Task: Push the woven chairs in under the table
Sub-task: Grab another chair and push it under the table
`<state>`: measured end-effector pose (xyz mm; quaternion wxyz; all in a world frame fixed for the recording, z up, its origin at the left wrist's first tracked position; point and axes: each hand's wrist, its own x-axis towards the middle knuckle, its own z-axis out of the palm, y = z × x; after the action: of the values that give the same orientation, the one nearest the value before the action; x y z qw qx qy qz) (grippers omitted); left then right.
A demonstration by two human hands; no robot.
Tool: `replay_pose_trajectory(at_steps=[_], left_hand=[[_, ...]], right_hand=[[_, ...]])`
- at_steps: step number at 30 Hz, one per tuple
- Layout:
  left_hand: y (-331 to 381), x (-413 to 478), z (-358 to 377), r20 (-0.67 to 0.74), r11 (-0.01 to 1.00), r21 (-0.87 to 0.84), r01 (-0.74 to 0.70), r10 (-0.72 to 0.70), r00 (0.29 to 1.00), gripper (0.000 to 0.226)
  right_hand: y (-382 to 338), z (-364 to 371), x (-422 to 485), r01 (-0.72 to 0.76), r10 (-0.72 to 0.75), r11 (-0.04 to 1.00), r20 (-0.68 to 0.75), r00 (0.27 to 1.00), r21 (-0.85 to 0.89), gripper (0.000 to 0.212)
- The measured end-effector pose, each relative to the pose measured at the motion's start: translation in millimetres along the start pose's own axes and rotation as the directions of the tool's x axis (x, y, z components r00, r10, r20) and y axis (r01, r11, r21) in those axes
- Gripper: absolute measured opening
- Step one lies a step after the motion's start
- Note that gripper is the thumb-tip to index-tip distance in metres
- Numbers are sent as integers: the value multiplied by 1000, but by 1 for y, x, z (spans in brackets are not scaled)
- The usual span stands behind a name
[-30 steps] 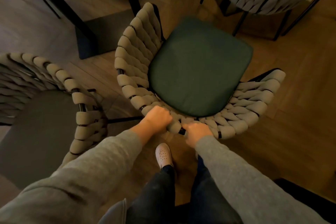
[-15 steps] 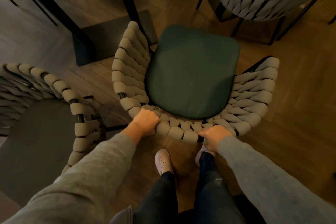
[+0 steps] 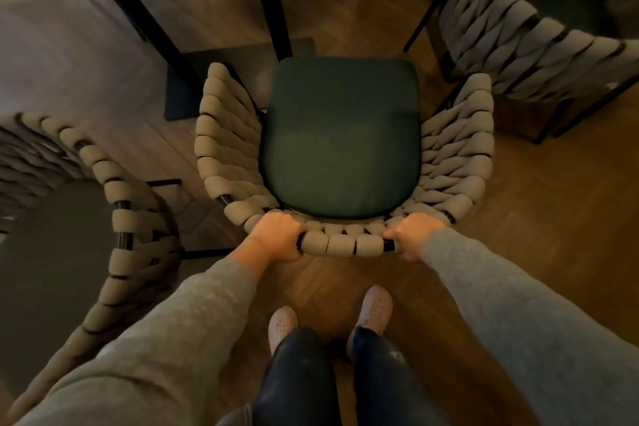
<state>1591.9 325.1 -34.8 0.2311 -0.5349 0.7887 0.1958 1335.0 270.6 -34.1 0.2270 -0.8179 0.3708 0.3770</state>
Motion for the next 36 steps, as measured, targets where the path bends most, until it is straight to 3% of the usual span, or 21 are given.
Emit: replay_pose_trajectory(at_steps=[7,17,25,36], left_hand=[[-33,31,-35,100,999,-21,30,-28,995,45],[-18,77,-67,94,999,52,8,-13,995,44],[-37,95,-103,68,989,146,-36,26,997,47],[-84,122,-109,39,991,130,-24,19,999,46]], right_hand=[[55,-34,27,2,-3,999,-11,1000,-41,42],[98,-57,41,-100,96,973,-30,995,-210,52],[110,-71,47,-136,134,985,-26,991,-108,52],[112,-122,82,-105,105,985,-7,994,-140,51]])
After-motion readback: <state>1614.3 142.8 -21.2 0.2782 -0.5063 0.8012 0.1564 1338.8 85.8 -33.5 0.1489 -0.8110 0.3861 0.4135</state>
